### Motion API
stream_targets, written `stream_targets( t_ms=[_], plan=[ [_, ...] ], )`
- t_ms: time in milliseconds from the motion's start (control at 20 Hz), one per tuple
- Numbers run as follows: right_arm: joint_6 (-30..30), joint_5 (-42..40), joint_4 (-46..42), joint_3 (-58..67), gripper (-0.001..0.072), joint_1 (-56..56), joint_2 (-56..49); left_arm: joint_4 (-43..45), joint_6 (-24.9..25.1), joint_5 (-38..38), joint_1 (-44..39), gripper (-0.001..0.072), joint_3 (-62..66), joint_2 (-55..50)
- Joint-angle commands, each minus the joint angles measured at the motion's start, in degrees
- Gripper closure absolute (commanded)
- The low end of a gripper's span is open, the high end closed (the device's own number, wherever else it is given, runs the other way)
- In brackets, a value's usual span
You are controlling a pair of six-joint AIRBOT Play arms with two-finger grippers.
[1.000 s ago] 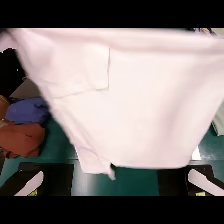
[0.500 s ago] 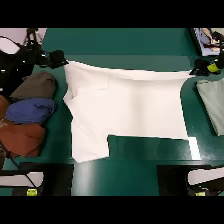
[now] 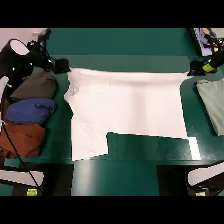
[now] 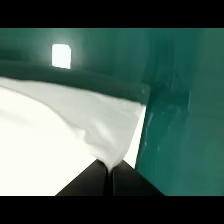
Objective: Fold the shirts.
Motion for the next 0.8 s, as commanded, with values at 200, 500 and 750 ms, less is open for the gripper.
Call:
stream_targets(
  t_ms=[200, 500, 750],
  plan=[
    [0.11, -9.14, -2.16, -24.04, 0.0698, 0.61, 9.33, 2.32, 0.31, 2.34, -0.24, 0.0681, -12.35, -0.24],
    [0.20, -10.40, 4.68, -30.34, 0.0361, 0.59, 10.49, 2.45, -1.86, -0.48, 0.11, 0.0217, -12.41, 0.15],
    [-0.02, -5.42, 4.24, -30.40, 0.0361, -2.82, 18.45, 8.11, -1.66, -10.43, 4.98, 0.0217, -17.20, 10.80]
  ],
)
